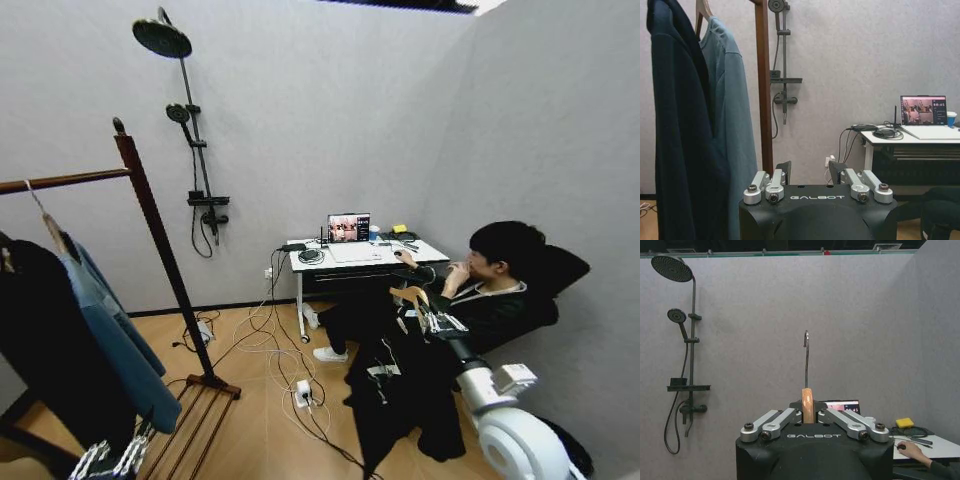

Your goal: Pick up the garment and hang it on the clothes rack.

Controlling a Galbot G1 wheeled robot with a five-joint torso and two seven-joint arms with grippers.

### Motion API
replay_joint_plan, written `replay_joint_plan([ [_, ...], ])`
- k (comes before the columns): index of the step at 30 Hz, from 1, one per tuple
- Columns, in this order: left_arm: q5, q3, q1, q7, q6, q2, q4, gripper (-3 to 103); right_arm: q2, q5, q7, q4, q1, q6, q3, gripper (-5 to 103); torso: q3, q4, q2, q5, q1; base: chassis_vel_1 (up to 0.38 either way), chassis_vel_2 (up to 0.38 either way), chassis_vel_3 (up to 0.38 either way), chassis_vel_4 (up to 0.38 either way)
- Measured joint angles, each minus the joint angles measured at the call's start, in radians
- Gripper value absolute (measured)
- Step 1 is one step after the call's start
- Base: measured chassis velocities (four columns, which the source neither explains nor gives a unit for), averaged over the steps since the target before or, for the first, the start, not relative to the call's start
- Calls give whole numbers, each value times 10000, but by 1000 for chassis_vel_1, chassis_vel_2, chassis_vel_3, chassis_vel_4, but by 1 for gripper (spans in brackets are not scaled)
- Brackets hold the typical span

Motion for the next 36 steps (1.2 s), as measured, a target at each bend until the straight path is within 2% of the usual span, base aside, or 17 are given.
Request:
replay_joint_plan([
  [19, 0, 0, 0, 0, 0, 0, 0, 46, -671, 702, -208, -250, 2109, -439, -1177, 8, 1, 2, -1, 2, 1, 62, 60, 65, 57],
  [27, 0, 0, 0, 0, 0, 0, 0, 46, -1002, 1292, -282, -86, 2556, -854, -1053, 8, 0, 0, -1, 1, 1, 117, 120, 115, 120],
  [36, 0, 0, 0, -1, 0, 0, 0, 46, -1609, 2219, -730, -270, 3359, -1265, -1069, 8, 0, 0, 0, 1, 1, 123, 120, 125, 112],
])
